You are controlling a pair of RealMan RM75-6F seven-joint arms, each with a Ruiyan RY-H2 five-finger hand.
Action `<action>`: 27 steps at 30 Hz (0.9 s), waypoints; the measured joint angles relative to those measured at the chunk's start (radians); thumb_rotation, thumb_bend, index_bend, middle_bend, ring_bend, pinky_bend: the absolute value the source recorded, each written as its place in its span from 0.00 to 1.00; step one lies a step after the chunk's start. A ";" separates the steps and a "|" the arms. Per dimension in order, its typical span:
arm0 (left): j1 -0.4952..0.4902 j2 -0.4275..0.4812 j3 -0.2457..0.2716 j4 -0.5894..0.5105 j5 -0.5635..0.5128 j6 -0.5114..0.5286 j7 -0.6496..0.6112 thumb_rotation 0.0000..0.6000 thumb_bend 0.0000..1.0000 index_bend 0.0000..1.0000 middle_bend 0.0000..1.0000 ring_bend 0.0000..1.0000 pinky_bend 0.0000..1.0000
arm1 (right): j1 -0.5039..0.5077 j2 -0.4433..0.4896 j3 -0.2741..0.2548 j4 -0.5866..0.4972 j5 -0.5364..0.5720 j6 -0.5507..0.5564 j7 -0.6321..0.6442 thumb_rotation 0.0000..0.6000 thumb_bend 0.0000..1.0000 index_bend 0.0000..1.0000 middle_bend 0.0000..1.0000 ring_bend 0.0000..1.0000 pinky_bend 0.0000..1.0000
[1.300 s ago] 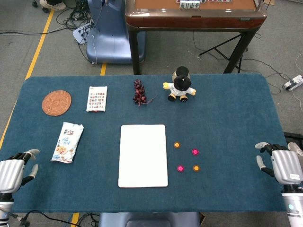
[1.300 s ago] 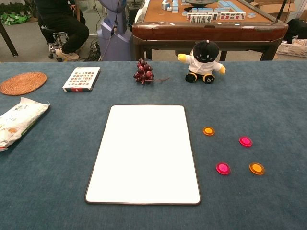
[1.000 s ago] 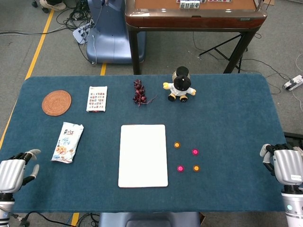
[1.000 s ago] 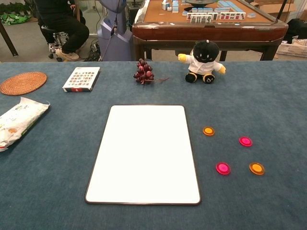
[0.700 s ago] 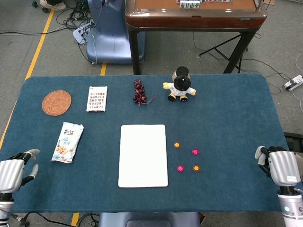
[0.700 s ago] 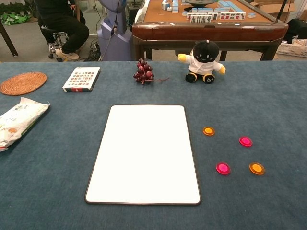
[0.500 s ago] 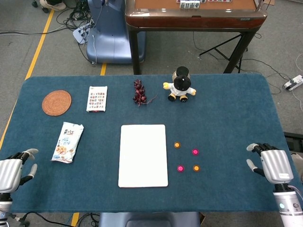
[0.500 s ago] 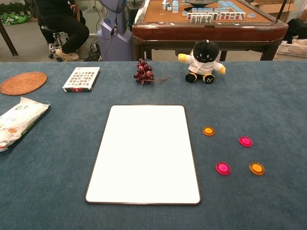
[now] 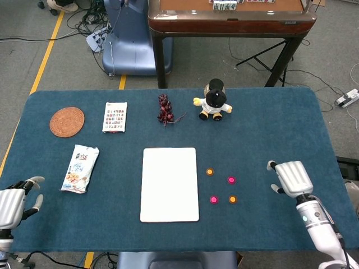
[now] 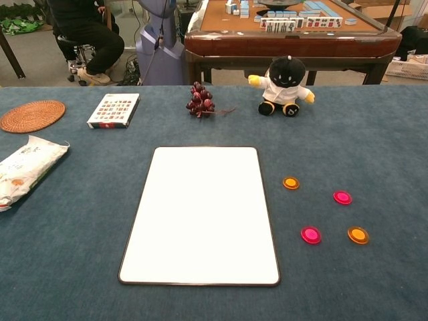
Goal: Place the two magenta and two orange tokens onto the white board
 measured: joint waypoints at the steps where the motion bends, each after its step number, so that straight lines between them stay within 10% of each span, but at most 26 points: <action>1: 0.000 0.000 0.000 0.000 -0.001 0.000 -0.001 1.00 0.44 0.38 0.47 0.43 0.52 | 0.010 -0.010 0.002 0.002 0.013 -0.011 -0.011 1.00 0.10 0.41 1.00 1.00 1.00; 27: 0.005 0.006 0.005 -0.013 0.010 0.007 0.002 1.00 0.44 0.38 0.47 0.43 0.52 | 0.158 -0.213 -0.019 0.115 0.192 -0.121 -0.127 1.00 0.20 0.41 1.00 1.00 1.00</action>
